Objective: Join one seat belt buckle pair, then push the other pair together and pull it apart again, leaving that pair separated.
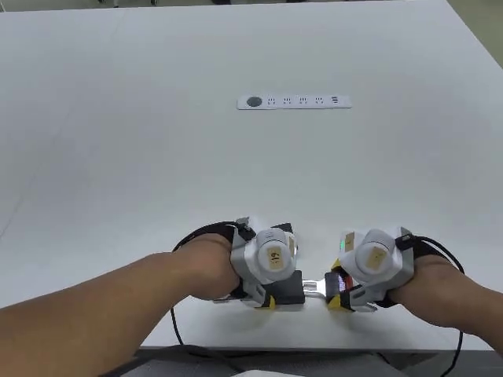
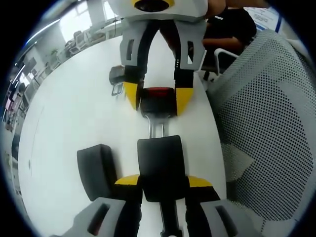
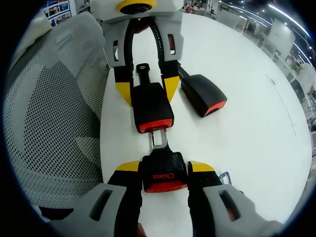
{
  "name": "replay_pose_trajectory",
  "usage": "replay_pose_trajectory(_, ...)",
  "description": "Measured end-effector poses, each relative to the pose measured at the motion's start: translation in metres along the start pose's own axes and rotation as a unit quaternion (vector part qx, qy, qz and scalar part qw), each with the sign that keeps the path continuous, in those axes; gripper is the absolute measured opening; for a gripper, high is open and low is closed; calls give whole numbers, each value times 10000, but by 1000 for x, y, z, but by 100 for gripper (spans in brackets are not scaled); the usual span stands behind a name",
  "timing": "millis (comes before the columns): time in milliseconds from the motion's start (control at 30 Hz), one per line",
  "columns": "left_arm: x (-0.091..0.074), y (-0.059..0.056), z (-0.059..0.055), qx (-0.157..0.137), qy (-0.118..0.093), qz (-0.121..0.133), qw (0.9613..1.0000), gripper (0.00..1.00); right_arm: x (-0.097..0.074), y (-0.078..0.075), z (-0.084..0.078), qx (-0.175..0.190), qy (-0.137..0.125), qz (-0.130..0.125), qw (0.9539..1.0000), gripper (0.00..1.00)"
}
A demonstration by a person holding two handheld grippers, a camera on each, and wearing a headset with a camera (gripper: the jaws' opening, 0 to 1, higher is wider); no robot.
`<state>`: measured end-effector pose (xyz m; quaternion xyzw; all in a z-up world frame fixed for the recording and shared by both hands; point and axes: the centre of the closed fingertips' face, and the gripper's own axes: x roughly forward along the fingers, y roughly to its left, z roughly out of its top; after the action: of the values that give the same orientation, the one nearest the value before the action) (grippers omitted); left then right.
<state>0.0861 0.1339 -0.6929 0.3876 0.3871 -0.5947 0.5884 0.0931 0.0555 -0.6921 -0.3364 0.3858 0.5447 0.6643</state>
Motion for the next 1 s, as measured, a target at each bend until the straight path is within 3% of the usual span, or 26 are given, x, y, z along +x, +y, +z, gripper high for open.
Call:
replay_pose_trajectory(233,0,0,-1,15,-7,9,10000,34,7,4,10,-87,-89,44,9999,34)
replay_pose_trajectory(367,0,0,0,44,-29,12,10000,34,6,2,8,-59,-125,79,9999,34)
replay_pose_trajectory(567,-1,-1,-1,-146,-183,58,9997,33,8,4,10,-81,-210,45,9997,33)
replay_pose_trajectory(800,-1,-1,-2,-166,-326,82,9993,33,15,13,26,-122,-285,108,9995,33)
replay_pose_trajectory(933,0,-1,-1,-122,-312,71,9994,33,20,15,35,-196,-267,148,9993,33)
replay_pose_trajectory(1000,0,0,-2,-80,-268,83,9996,33,22,13,31,-191,-199,171,9995,33)
